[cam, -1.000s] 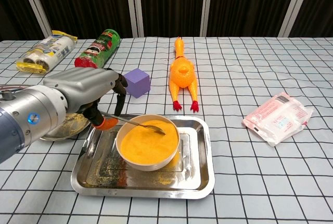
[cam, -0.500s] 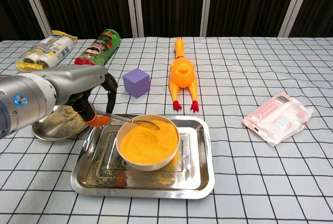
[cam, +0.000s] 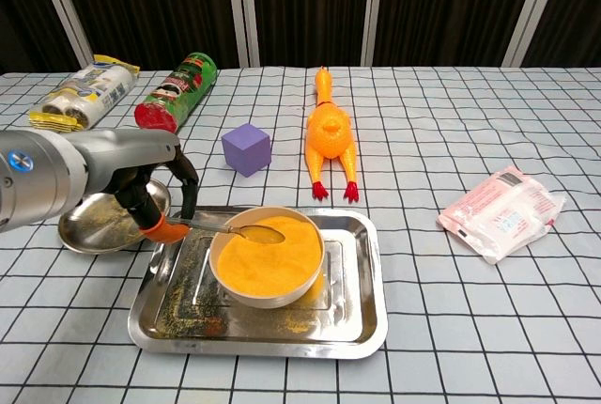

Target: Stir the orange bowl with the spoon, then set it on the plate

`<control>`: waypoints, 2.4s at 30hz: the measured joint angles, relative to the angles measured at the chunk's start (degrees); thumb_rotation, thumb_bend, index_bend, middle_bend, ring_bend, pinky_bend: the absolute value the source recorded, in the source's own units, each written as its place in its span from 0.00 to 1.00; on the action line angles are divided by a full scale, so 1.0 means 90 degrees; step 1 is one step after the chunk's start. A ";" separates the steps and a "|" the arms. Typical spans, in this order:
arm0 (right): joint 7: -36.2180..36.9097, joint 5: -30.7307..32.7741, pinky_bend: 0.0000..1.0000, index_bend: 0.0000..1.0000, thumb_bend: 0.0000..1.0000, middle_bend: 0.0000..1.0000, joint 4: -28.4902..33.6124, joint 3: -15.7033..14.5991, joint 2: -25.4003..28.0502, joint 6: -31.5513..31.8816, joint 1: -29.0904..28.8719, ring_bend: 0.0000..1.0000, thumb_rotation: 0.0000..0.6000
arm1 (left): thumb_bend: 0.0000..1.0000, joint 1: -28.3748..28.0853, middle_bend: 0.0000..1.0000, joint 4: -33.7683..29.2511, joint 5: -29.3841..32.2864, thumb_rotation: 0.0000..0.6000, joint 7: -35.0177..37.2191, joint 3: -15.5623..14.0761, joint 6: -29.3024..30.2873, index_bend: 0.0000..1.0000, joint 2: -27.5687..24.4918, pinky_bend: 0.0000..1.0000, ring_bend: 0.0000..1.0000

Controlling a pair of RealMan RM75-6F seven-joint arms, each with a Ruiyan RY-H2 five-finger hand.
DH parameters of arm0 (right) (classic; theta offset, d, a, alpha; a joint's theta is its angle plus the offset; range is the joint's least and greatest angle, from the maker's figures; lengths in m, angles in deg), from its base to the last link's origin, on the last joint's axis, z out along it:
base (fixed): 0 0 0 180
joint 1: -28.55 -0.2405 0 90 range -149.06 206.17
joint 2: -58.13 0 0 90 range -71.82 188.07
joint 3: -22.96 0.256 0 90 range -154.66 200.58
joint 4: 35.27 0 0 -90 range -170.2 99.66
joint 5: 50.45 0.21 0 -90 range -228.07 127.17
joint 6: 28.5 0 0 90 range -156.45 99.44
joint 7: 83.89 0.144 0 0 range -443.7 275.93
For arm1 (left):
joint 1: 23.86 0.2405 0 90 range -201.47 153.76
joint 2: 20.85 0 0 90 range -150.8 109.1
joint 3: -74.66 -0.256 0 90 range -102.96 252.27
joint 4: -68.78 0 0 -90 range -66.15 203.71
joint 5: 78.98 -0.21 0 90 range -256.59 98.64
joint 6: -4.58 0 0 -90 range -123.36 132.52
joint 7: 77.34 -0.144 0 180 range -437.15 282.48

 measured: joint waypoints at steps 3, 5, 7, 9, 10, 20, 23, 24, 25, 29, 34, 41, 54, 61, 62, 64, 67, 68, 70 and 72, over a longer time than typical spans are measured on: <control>-0.0004 -0.0002 0.00 0.00 0.40 0.00 0.0001 0.0000 0.0000 0.0001 -0.0001 0.00 1.00 | 0.60 -0.0076 0.10 -0.0086 0.0355 1.00 0.0040 0.0168 0.0119 0.57 -0.0044 0.00 0.00; -0.0006 -0.0002 0.00 0.00 0.40 0.00 0.0004 0.0000 0.0000 -0.0001 -0.0002 0.00 1.00 | 0.60 -0.0123 0.10 -0.0134 0.0597 1.00 0.0067 0.0259 0.0173 0.57 -0.0068 0.00 0.00; -0.0009 -0.0001 0.00 0.00 0.40 0.00 0.0004 0.0000 0.0000 -0.0001 -0.0002 0.00 1.00 | 0.60 -0.0178 0.10 -0.0178 0.0852 1.00 0.0084 0.0343 0.0204 0.57 -0.0103 0.00 0.00; -0.0008 0.0000 0.00 0.00 0.40 0.00 0.0004 -0.0001 0.0000 -0.0002 -0.0002 0.00 1.00 | 0.60 -0.0237 0.10 -0.0205 0.1053 1.00 0.0091 0.0399 0.0227 0.57 -0.0141 0.00 0.00; -0.0007 0.0001 0.00 0.00 0.40 0.00 0.0004 -0.0001 0.0000 -0.0003 -0.0003 0.00 1.00 | 0.60 -0.0277 0.09 -0.0218 0.1166 1.00 0.0099 0.0423 0.0240 0.57 -0.0166 0.00 0.00; 0.0008 -0.0001 0.00 0.00 0.40 0.00 0.0013 -0.0009 0.0009 -0.0020 -0.0006 0.00 1.00 | 0.60 -0.0458 0.09 -0.0341 0.2161 1.00 0.0332 0.0752 0.0204 0.56 -0.0312 0.00 0.00; 0.0008 -0.0002 0.00 0.00 0.40 0.00 0.0018 -0.0012 0.0013 -0.0027 -0.0008 0.00 1.00 | 0.60 -0.0543 0.08 -0.0354 0.2447 1.00 0.0421 0.0870 0.0163 0.55 -0.0369 0.00 0.00; 0.0010 -0.0003 0.00 0.00 0.40 0.00 0.0020 -0.0014 0.0015 -0.0029 -0.0008 0.00 1.00 | 0.60 -0.0563 0.08 -0.0352 0.2507 1.00 0.0443 0.0891 0.0151 0.55 -0.0379 0.00 0.00; 0.0015 -0.0003 0.00 0.00 0.40 0.00 0.0023 -0.0015 0.0017 -0.0033 -0.0009 0.00 1.00 | 0.60 -0.0588 0.08 -0.0348 0.2588 1.00 0.0464 0.0916 0.0136 0.55 -0.0390 0.00 0.00; 0.0038 0.0004 0.00 0.00 0.40 0.00 0.0029 -0.0017 0.0027 -0.0050 -0.0012 0.00 1.00 | 0.60 -0.0697 0.07 -0.0311 0.2846 1.00 0.0532 0.0981 0.0088 0.54 -0.0422 0.00 0.00; 0.0055 -0.0007 0.00 0.00 0.40 0.00 0.0025 -0.0020 0.0031 -0.0052 -0.0015 0.00 1.00 | 0.60 -0.0806 0.06 -0.0274 0.3099 1.00 0.0588 0.1006 0.0043 0.53 -0.0461 0.00 0.00; 0.0061 -0.0012 0.00 0.00 0.40 0.00 0.0023 -0.0023 0.0033 -0.0056 -0.0017 0.00 1.00 | 0.57 -0.0966 0.02 -0.0240 0.3388 1.00 0.0678 0.1026 -0.0010 0.48 -0.0566 0.00 0.00; 0.0061 -0.0022 0.00 0.00 0.40 0.00 0.0039 -0.0031 0.0035 -0.0052 -0.0015 0.00 1.00 | 0.47 -0.0957 0.00 -0.0487 0.3424 1.00 0.0909 0.0992 -0.0288 0.32 -0.1047 0.00 0.00; 0.0078 -0.0001 0.00 0.00 0.40 0.00 0.0042 -0.0031 0.0046 -0.0067 -0.0015 0.00 1.00 | 0.26 -0.0935 0.00 -0.0581 0.3349 1.00 0.1179 0.1003 -0.0455 0.28 -0.1329 0.00 0.00; 0.0081 -0.0003 0.00 0.00 0.40 0.00 0.0037 -0.0030 0.0043 -0.0065 -0.0015 0.00 1.00 | 0.24 -0.0925 0.00 -0.0610 0.3308 1.00 0.1207 0.0997 -0.0459 0.26 -0.1372 0.00 0.00; 0.0087 -0.0004 0.00 0.00 0.41 0.00 0.0028 -0.0028 0.0041 -0.0068 -0.0019 0.00 1.00 | 0.30 -0.0900 0.01 -0.0664 0.3166 1.00 0.1265 0.0953 -0.0441 0.21 -0.1450 0.00 0.00; 0.0081 -0.0008 0.00 0.00 0.40 0.00 0.0027 -0.0031 0.0040 -0.0073 -0.0022 0.00 1.00 | 0.54 -0.0858 0.09 -0.0740 0.2796 1.00 0.1298 0.0766 -0.0385 0.16 -0.1549 0.07 0.05; 0.0077 -0.0010 0.00 0.00 0.40 0.00 0.0027 -0.0031 0.0040 -0.0071 -0.0022 0.00 1.00 | 0.59 -0.0848 0.14 -0.0765 0.2654 1.00 0.1289 0.0680 -0.0368 0.16 -0.1587 0.12 0.10; 0.0069 -0.0014 0.00 0.00 0.40 0.00 0.0027 -0.0030 0.0039 -0.0064 -0.0021 0.00 1.00 | 0.65 -0.0823 0.28 -0.0830 0.2268 1.00 0.1238 0.0448 -0.0338 0.16 -0.1676 0.25 0.23; 0.0063 -0.0012 0.00 0.00 0.40 0.00 0.0027 -0.0030 0.0037 -0.0062 -0.0021 0.00 1.00 | 0.72 -0.0802 0.51 -0.0884 0.1899 1.00 0.1178 0.0230 -0.0313 0.18 -0.1752 0.46 0.44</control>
